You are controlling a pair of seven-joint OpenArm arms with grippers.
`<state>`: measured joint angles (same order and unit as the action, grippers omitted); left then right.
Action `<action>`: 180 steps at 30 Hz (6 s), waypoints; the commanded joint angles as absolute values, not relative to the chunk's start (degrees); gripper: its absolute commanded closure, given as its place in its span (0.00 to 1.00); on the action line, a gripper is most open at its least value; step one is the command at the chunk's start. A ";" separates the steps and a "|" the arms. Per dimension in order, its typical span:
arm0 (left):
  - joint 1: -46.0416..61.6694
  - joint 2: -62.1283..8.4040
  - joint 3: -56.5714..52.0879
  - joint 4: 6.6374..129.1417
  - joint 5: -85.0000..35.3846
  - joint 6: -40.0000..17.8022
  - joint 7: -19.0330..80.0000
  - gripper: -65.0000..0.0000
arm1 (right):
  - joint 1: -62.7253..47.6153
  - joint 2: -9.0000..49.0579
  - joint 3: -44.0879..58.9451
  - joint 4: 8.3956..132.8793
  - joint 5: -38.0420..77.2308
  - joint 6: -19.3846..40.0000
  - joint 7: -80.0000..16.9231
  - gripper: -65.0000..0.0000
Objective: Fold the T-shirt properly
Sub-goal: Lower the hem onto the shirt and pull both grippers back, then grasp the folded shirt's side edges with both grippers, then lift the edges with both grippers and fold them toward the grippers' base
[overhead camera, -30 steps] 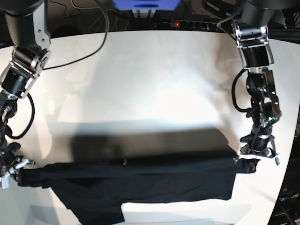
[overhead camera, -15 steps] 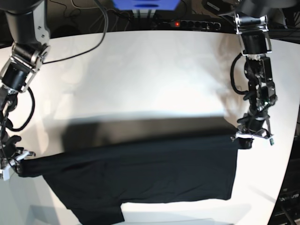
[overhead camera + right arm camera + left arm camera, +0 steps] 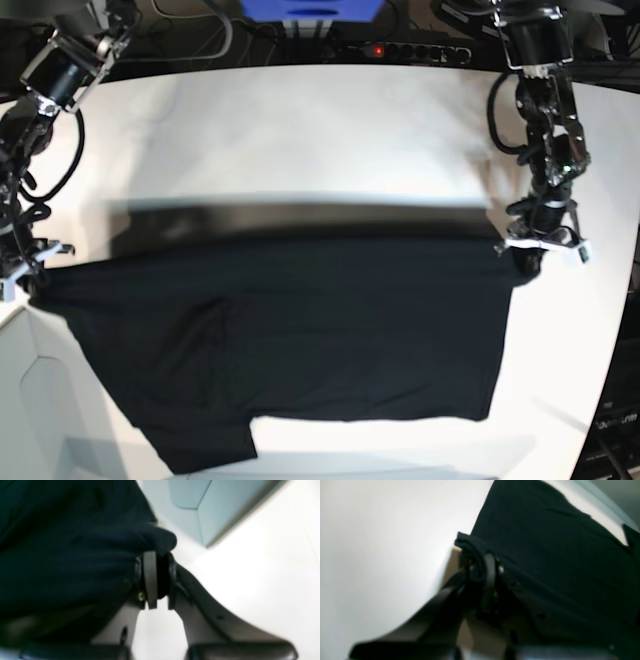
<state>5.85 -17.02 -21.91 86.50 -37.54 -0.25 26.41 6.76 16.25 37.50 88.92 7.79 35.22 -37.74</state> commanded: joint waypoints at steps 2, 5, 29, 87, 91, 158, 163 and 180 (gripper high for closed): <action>8.13 -17.80 -22.37 89.19 -37.49 -0.31 24.57 1.00 | 4.97 17.01 39.87 91.21 8.48 34.77 -36.09 1.00; 12.35 -15.87 -22.37 91.91 -37.49 -0.31 24.57 1.00 | 1.54 17.01 41.98 91.21 8.48 34.77 -36.09 1.00; 36.09 -13.14 -28.79 103.87 -37.49 -0.31 24.57 1.00 | -21.14 15.78 44.97 91.47 8.48 35.12 -35.65 1.00; -14.81 -13.14 -15.78 69.76 -24.57 -0.31 24.13 0.34 | 36.44 24.31 13.32 32.04 8.40 24.75 -7.08 0.52; -22.29 -13.14 -13.32 59.82 -22.90 -0.31 24.13 0.34 | 37.32 24.75 7.52 24.48 8.40 20.09 2.86 0.52; 0.57 -9.89 -19.12 91.74 -20.00 -0.04 24.66 1.00 | 7.08 20.44 23.16 67.38 8.75 28.44 2.59 1.00; 5.85 -6.90 -23.34 98.86 -20.00 -0.13 24.66 1.00 | 1.27 18.24 25.45 74.07 8.75 30.37 2.68 1.00; 19.74 -2.07 -28.53 106.15 -20.00 -0.22 24.31 1.00 | -6.81 15.69 28.62 76.97 8.75 33.27 2.68 1.00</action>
